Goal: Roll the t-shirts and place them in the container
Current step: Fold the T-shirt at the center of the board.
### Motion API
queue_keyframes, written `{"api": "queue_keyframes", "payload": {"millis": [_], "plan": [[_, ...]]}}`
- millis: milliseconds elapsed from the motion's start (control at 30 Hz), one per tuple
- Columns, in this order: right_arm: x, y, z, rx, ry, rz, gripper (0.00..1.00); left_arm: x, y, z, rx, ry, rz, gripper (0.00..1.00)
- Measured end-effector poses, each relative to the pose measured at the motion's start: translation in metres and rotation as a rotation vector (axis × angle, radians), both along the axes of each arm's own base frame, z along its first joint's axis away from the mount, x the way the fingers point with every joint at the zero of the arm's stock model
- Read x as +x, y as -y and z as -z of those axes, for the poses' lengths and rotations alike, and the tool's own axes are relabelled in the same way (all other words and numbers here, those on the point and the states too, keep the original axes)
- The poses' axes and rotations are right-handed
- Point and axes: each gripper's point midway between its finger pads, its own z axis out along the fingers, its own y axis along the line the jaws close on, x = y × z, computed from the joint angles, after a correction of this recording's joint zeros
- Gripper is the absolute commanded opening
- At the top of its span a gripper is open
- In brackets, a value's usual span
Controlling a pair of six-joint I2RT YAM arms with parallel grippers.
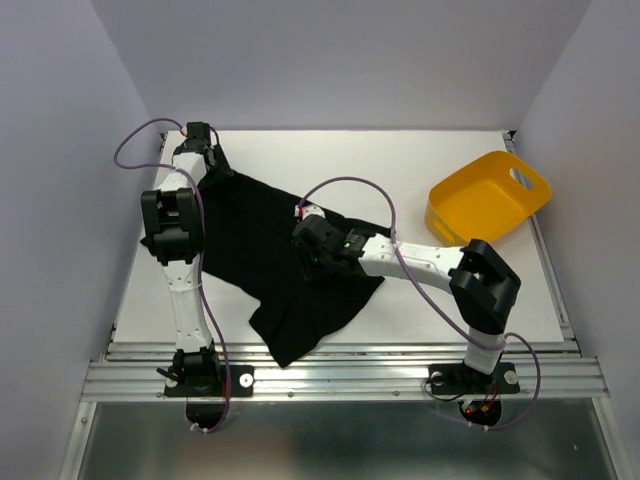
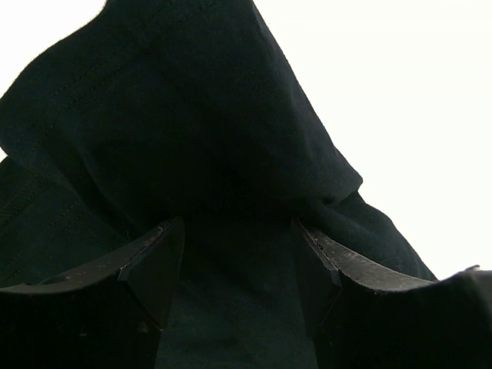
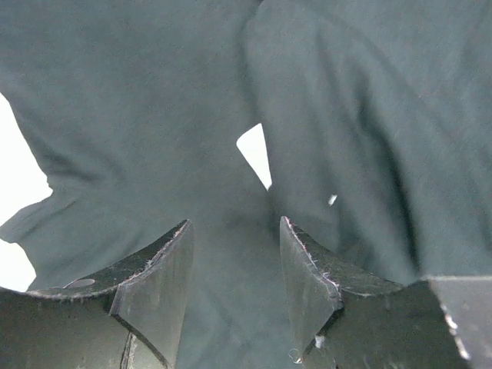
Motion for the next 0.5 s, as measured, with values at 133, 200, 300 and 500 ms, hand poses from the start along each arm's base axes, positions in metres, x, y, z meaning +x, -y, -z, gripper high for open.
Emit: {"api": "queue_keyframes", "payload": {"millis": [133, 200, 300, 500], "plan": [[0.014, -0.005, 0.012, -0.085, 0.056, -0.019, 0.54, -0.001, 0.000, 0.000, 0.000, 0.000, -0.001, 0.68], [0.018, -0.001, 0.024, -0.143, 0.073, -0.020, 0.53, -0.002, 0.000, 0.000, 0.001, -0.002, -0.001, 0.68], [0.020, 0.009, 0.041, -0.227, 0.079, -0.020, 0.46, -0.002, -0.001, 0.000, 0.000, -0.002, -0.003, 0.68], [0.020, 0.017, 0.048, -0.283, 0.091, -0.014, 0.09, -0.002, -0.003, 0.000, -0.001, -0.003, -0.006, 0.68]]}}
